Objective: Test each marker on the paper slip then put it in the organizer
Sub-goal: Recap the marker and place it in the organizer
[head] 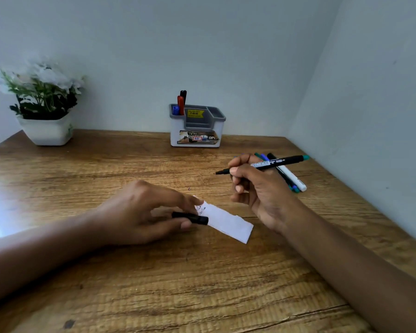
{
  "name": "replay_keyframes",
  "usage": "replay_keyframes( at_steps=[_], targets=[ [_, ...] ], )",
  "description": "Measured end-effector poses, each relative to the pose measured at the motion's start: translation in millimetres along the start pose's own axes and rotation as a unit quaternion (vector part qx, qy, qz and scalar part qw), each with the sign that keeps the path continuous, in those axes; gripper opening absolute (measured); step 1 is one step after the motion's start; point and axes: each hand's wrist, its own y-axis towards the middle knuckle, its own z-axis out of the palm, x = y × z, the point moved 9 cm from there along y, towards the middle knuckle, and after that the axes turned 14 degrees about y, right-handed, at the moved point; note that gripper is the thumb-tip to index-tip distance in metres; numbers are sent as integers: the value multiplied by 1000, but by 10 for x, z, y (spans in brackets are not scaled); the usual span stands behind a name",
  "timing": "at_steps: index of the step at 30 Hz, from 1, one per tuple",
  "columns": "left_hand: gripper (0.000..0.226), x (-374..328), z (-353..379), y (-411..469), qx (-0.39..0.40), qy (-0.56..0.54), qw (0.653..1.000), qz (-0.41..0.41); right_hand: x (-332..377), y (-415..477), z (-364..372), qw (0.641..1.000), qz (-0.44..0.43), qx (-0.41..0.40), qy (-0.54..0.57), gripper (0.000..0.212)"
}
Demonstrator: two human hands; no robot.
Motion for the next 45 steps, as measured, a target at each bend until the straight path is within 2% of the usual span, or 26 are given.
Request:
replay_keyframes(
  at_steps=[3,6,8,11,13,15,17,21,25,30,34,38,42,43,45],
  targets=[
    [24,194,-77,-1,-41,-51,994,-92,138,-52,117,997,-51,51,-31,17],
    [19,408,-73,-44,-60,-110,975,-185,151,-97,209,992,-59,104,-31,18],
    [23,468,-85,-49,-74,-128,966,-213,133,-114,247,991,-57,122,-27,21],
    [22,470,-95,-36,-87,-176,956,-218,121,-128,266,988,-68,125,-53,21],
    [32,431,-97,-22,-80,-181,958,-206,111,-129,261,989,-66,120,-56,20],
    [43,414,-98,-23,-74,-187,958,-203,106,-130,267,990,-63,117,-52,13],
    [40,418,-96,-20,-73,-184,958,-207,106,-143,300,989,-58,126,-47,3],
    [19,415,-88,10,-86,-214,946,-228,83,-185,391,982,-60,145,-109,10],
    [20,377,-98,88,-89,-246,933,-246,87,-184,409,981,-89,125,-120,14],
    [21,328,-179,137,-101,-248,926,-265,102,-192,397,986,-93,108,-89,30],
    [26,250,-254,163,-117,-208,935,-261,143,-185,385,987,-89,106,-76,24],
    [30,249,-375,230,-166,-184,936,-251,360,-180,371,982,-128,100,-96,20],
    [60,663,-329,298,-198,-237,895,-321,727,11,234,981,-180,61,-48,10],
    [65,844,-294,311,-209,-239,881,-351,846,111,236,977,-194,63,-63,10],
    [71,1197,-178,364,-216,-223,856,-414,1068,355,310,962,-202,70,-167,14]
  ],
)
